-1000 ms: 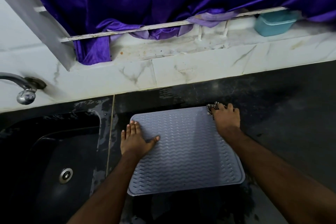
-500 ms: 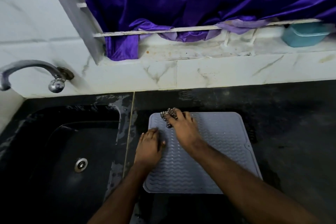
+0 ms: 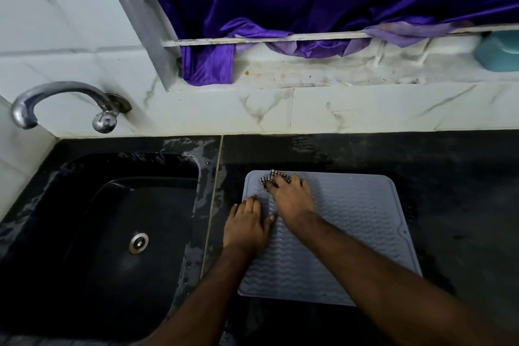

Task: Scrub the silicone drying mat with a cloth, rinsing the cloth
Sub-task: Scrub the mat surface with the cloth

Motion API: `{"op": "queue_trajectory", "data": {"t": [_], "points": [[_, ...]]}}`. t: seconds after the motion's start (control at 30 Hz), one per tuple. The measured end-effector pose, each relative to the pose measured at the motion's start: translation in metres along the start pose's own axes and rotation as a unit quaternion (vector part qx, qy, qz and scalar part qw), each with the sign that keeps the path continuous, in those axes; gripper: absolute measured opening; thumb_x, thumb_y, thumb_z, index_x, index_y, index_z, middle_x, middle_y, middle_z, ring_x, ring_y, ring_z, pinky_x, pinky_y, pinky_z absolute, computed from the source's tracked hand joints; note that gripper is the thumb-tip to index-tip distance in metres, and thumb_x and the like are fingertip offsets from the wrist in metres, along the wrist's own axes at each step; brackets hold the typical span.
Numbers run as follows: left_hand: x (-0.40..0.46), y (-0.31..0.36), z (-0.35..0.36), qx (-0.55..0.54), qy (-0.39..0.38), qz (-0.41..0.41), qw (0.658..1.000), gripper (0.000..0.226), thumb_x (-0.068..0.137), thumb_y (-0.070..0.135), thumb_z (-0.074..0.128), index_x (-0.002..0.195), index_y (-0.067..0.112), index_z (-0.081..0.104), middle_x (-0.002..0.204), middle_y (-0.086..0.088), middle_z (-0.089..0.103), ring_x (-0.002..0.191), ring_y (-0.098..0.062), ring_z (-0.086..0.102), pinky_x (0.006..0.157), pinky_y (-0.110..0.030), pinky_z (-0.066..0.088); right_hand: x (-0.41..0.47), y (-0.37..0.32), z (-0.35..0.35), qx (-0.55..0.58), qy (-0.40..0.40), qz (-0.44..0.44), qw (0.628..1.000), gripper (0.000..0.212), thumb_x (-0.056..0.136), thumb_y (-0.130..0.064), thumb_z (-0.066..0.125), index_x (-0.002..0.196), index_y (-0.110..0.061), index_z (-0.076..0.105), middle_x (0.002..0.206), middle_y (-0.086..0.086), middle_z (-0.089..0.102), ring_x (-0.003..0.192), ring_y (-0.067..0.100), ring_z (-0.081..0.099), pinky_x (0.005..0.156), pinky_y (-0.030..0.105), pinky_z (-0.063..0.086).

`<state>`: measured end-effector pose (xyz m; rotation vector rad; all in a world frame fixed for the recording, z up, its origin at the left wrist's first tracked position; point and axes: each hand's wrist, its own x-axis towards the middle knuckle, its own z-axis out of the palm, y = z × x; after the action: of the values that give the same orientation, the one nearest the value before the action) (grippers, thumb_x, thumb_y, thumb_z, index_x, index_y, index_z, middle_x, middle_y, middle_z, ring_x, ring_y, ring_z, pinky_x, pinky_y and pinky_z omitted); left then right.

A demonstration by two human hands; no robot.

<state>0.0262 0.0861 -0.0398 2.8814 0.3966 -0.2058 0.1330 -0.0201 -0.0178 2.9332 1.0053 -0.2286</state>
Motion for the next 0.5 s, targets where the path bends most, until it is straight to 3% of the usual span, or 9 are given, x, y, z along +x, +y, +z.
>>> {"op": "queue_trajectory", "data": {"t": [0.17,0.37,0.5], "points": [[0.000,0.010,0.001,0.009,-0.003,-0.027,1.000,0.085,0.098,0.071,0.019,0.154,0.009,0.032,0.162,-0.009,0.033,0.149,-0.024,0.030,0.124,-0.044,0.019,-0.018,0.036,0.000,-0.011,0.009,0.040,0.999,0.046,0.099,-0.016,0.046,0.142,-0.034,0.045,0.139,-0.001,0.043,0.123,0.031,0.041,0.101,0.046,0.039],[0.000,0.021,0.000,0.044,-0.011,-0.047,0.998,0.114,0.082,0.091,0.013,0.155,0.006,0.028,0.163,-0.013,0.029,0.151,-0.027,0.027,0.124,-0.046,0.020,-0.039,0.085,0.002,-0.027,0.006,0.068,0.997,0.048,0.099,-0.017,0.046,0.142,-0.038,0.046,0.144,0.000,0.040,0.124,0.031,0.040,0.101,0.046,0.037],[0.000,0.025,-0.001,0.052,-0.011,-0.052,0.997,0.121,0.075,0.097,0.020,0.153,0.006,0.029,0.161,-0.014,0.030,0.150,-0.029,0.028,0.124,-0.045,0.021,-0.050,0.114,0.003,-0.034,0.003,0.092,0.995,0.048,0.099,-0.017,0.045,0.142,-0.039,0.045,0.143,0.000,0.041,0.123,0.031,0.041,0.101,0.046,0.038]]}}
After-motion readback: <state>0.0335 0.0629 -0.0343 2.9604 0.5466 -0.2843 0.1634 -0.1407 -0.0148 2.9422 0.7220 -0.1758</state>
